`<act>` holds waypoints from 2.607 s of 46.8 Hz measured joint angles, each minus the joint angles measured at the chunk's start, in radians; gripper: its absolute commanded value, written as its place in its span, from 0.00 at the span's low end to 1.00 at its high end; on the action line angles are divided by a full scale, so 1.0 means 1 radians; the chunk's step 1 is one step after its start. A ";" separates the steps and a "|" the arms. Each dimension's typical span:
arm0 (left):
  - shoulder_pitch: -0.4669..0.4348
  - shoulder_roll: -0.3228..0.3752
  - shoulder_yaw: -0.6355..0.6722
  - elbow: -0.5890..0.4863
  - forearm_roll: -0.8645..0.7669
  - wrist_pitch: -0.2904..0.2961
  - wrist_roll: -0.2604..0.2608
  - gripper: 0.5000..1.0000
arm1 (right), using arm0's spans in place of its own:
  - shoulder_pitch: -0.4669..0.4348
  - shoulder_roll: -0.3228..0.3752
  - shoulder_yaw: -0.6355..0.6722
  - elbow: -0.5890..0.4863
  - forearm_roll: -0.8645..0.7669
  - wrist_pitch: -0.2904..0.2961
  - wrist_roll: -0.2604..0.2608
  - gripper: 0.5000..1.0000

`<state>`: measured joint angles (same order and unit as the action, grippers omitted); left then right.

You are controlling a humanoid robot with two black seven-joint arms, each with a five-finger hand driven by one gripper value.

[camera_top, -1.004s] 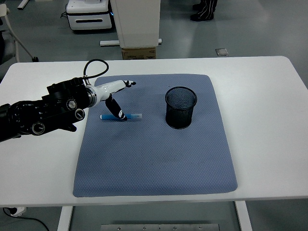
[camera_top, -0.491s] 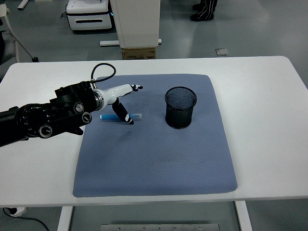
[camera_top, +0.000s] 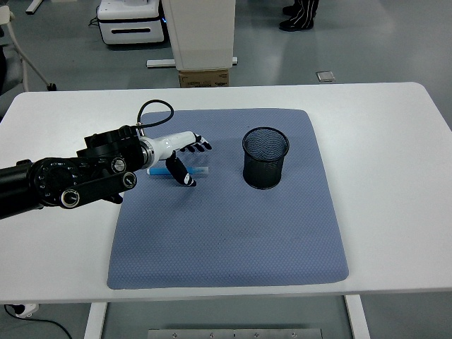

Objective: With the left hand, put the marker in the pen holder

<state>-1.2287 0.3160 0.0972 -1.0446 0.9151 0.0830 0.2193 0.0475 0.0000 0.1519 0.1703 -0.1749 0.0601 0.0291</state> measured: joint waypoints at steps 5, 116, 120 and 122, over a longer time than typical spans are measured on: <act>0.000 0.000 0.003 -0.002 0.002 0.000 0.000 0.63 | 0.000 0.000 0.000 0.000 0.000 0.000 0.000 1.00; -0.005 0.001 0.042 0.003 0.086 -0.002 0.002 0.02 | 0.000 0.000 0.000 0.000 0.000 0.000 0.000 1.00; -0.009 0.004 0.041 0.004 0.085 -0.002 0.002 0.02 | 0.000 0.000 0.000 0.000 0.000 0.000 0.000 1.00; -0.011 0.005 0.041 0.004 0.085 -0.002 0.002 0.02 | 0.000 0.000 0.000 0.000 0.000 0.000 0.000 1.00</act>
<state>-1.2394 0.3211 0.1383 -1.0403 1.0001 0.0810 0.2211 0.0475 0.0000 0.1519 0.1703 -0.1749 0.0599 0.0291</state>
